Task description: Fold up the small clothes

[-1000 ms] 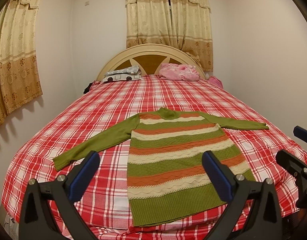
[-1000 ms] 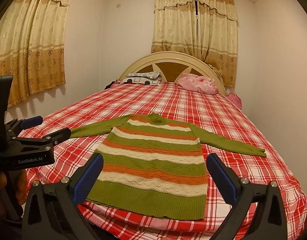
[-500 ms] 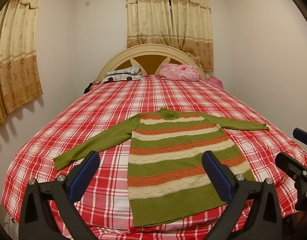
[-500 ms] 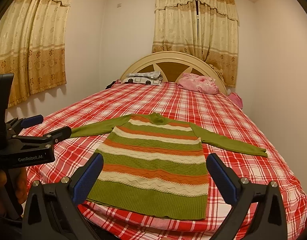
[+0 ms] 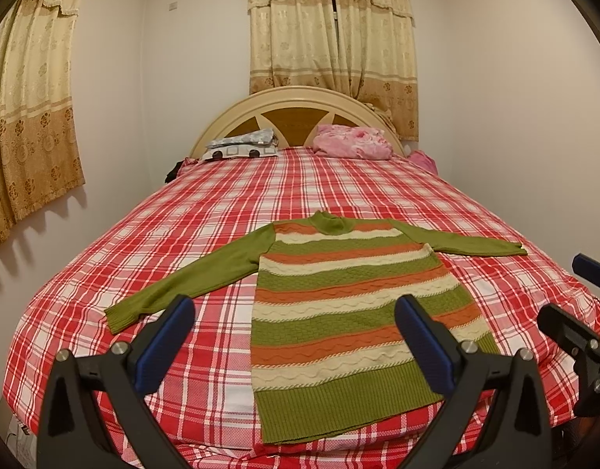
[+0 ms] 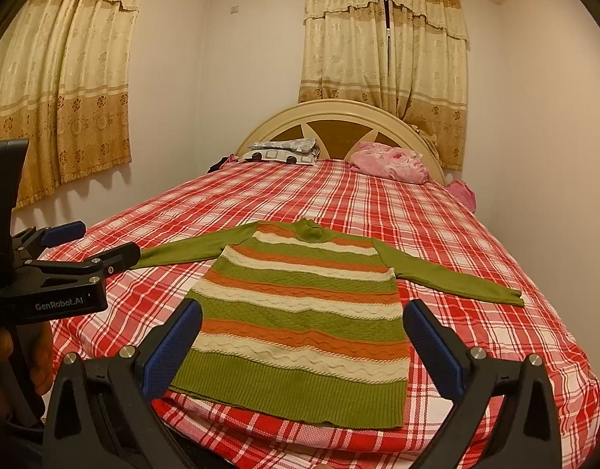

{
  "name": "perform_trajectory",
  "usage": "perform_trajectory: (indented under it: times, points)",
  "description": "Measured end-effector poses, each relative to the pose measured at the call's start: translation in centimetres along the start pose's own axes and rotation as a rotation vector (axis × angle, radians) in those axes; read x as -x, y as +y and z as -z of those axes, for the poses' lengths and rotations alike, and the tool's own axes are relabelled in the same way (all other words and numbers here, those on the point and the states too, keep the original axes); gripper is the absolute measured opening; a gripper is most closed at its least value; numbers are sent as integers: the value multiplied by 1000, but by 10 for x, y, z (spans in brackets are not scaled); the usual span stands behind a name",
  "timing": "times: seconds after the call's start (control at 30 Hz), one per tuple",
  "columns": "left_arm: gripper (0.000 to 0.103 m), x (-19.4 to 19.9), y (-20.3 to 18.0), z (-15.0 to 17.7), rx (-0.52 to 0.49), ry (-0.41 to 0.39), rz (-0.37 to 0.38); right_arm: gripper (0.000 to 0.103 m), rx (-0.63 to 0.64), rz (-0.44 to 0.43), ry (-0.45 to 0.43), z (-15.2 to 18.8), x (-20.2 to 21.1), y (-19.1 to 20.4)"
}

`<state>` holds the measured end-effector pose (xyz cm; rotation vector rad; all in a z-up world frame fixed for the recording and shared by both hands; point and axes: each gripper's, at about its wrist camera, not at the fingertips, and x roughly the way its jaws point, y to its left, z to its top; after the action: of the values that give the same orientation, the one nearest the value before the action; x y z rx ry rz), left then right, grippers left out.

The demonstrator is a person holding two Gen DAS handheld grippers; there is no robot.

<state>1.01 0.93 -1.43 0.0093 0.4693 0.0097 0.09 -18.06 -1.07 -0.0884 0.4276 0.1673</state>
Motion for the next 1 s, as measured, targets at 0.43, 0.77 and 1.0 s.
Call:
perform_trajectory:
  times: [0.43,0.77,1.0]
  points:
    - [103,-1,2,1,-1,5,3,102,0,-7,2,2,-2,1]
    - [103,-13,3,3,-6,20,1,102,-2,-28,4,7,-12,-2]
    - [103,-55,9,7,-17,78,-12,102,2,-7,53,14,-48,-15]
